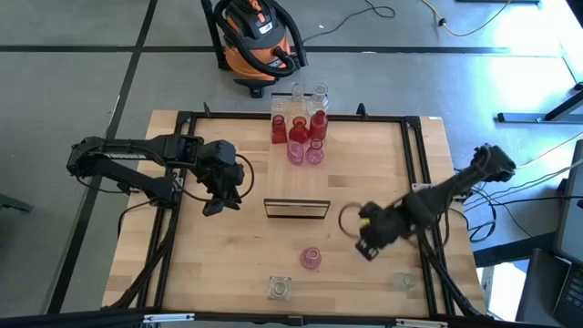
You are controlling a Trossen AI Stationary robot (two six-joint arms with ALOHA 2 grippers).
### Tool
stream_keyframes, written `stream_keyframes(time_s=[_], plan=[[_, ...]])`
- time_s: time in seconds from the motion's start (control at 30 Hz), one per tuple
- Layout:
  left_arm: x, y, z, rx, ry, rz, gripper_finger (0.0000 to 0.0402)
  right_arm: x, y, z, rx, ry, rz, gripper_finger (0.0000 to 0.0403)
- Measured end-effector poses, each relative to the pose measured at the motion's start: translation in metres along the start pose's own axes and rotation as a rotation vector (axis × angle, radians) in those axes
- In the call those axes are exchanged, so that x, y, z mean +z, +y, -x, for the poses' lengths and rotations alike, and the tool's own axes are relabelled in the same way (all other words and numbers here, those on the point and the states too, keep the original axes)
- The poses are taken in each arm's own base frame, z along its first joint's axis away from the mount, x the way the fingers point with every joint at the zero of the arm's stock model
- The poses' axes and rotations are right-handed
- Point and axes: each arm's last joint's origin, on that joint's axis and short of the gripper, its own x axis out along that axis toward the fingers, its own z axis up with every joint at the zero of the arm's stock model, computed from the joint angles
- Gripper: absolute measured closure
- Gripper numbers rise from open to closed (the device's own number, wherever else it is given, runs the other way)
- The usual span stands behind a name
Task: Sort vases onto shelf
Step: Put the transparent vase on the shelf
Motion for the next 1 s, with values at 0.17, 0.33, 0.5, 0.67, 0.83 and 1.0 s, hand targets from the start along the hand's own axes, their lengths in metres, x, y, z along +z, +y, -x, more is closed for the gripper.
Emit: stream_keyframes(time_s=[0.17,0.33,0.5,0.67,0.83,1.0], plan=[[0.000,0.000,0.000,0.001,0.000,0.000,0.0301,0.023,-0.022,0.028,0.060,-0.056,-0.021,0.0401],[0.000,0.000,0.000,0.001,0.000,0.000,0.0301,0.037,-0.045,0.061,-0.009,-0.068,-0.012,0.0402],[0.000,0.000,0.000,0.006,-0.002,0.000,0.0301,0.059,-0.058,0.106,-0.057,-0.128,0.044,0.0402],[0.002,0.000,0.000,0.009,-0.017,-0.006,0.0301,0.099,-0.053,0.136,-0.009,-0.235,0.104,0.0403],[0.002,0.001,0.000,0.023,-0.026,0.003,0.0301,0.138,-0.034,0.146,-0.007,-0.275,0.211,0.0403],[0.002,0.000,0.000,0.021,-0.025,0.024,0.0301,0.163,-0.017,0.144,0.012,-0.270,0.304,0.0403]])
